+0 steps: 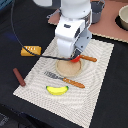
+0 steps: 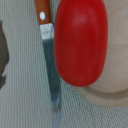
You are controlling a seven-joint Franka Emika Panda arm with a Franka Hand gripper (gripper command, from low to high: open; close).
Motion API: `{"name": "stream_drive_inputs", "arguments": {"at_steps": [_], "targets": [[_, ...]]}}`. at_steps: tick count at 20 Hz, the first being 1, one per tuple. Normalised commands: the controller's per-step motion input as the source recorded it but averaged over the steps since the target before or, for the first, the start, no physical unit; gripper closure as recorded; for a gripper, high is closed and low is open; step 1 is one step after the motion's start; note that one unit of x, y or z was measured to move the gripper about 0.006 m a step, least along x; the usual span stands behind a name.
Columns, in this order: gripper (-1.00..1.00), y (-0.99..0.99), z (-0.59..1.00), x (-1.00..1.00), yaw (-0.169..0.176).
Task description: Interact with the objects in diverse but meaningful ways.
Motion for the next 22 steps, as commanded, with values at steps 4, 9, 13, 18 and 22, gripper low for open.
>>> {"name": "stream_drive_inputs", "arguments": {"at_steps": [4,9,13,18,22], "targets": [[-1.00,0.15,-0.13,0.35,-0.014],[-1.00,0.06,-0.04,0.33,-0.007],[-1.00,0.00,-0.07,0.22,-0.013],[-1.00,0.01,-0.02,0.14,0.000],[-1.00,0.07,-0.06,0.17,0.000]]}}
